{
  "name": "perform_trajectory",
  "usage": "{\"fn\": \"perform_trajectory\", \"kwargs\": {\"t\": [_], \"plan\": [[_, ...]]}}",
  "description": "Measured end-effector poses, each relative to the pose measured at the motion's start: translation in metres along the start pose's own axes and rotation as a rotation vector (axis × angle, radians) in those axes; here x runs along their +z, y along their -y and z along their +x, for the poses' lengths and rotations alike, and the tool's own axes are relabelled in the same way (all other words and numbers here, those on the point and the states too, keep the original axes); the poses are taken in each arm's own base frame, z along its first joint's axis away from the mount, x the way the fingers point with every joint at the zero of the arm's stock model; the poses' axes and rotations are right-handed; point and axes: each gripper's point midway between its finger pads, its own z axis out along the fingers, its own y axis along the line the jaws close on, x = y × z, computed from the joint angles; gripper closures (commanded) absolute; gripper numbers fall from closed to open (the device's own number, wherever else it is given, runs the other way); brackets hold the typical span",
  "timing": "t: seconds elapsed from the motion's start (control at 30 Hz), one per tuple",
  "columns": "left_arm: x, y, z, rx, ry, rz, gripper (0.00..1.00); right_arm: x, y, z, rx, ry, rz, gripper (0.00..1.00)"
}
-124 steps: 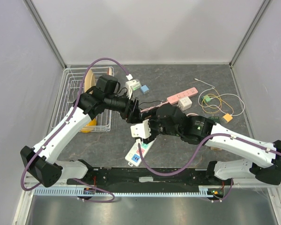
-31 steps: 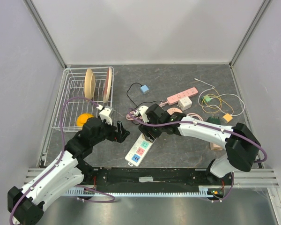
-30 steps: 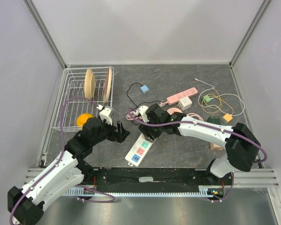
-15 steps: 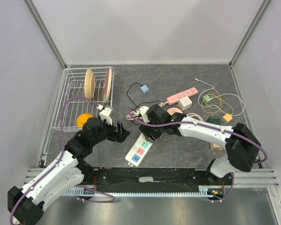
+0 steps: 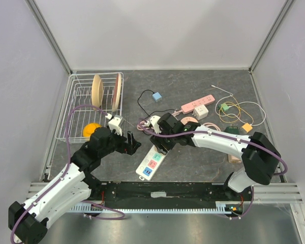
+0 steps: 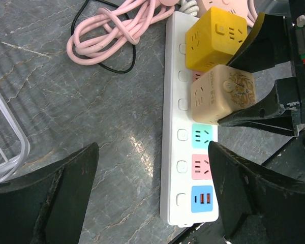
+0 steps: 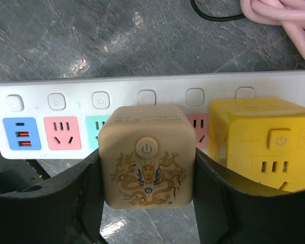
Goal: Insert the plug
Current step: Insert the plug into the socket.
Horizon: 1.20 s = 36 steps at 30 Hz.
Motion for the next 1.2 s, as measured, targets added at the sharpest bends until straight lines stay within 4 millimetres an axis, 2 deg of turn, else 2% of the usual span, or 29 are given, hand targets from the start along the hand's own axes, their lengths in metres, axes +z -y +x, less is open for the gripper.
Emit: {"fn": "perform_trajectory", "kwargs": {"t": [0.5, 1.2], "plan": [[0.0, -0.001, 0.0, 0.0, 0.0, -0.004, 0.06, 0.01, 0.0, 0.002, -0.014, -0.058, 0.008, 1.0], [-0.001, -0.001, -0.002, 0.001, 0.01, -0.006, 0.06, 0.018, -0.005, 0.007, 0.049, 0.052, 0.076, 1.0]]}}
